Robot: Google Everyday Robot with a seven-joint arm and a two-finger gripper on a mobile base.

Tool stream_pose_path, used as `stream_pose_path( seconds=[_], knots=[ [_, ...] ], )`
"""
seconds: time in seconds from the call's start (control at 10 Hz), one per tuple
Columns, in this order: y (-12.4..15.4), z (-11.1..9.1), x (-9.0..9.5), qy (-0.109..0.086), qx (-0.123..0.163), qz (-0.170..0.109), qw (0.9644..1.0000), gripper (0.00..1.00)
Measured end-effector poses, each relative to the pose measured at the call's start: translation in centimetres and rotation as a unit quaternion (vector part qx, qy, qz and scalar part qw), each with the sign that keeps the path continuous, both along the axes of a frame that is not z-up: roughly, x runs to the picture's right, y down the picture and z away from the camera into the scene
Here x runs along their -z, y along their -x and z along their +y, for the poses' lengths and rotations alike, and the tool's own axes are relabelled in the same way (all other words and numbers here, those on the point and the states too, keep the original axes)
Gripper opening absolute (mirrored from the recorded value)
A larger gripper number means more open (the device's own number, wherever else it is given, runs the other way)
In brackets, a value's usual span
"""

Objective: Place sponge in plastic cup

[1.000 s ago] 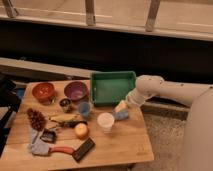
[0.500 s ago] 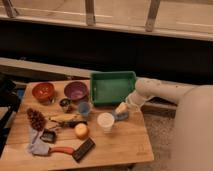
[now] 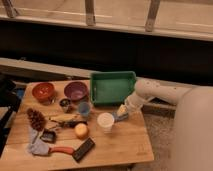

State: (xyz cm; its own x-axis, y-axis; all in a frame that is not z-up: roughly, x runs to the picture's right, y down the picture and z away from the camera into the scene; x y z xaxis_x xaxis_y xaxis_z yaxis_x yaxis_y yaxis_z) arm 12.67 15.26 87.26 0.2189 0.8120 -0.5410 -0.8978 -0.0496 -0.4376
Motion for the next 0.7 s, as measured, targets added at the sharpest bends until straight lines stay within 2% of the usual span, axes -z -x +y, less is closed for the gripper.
stream_pose_path(
  seconds=[0.1,0.3,0.6,0.7],
  knots=[
    [0.0,0.0,0.2,-0.001,0.001,-0.003,1.0,0.16],
    [-0.2,0.2,0.5,0.0,0.001,-0.003,1.0,0.02],
    [-1.0,-0.6,2.4,-0.014,0.004,0.002,0.9999,0.0],
    [-1.6,-1.5,3.8,-0.025,0.005,0.007,0.9996,0.0]
  ],
)
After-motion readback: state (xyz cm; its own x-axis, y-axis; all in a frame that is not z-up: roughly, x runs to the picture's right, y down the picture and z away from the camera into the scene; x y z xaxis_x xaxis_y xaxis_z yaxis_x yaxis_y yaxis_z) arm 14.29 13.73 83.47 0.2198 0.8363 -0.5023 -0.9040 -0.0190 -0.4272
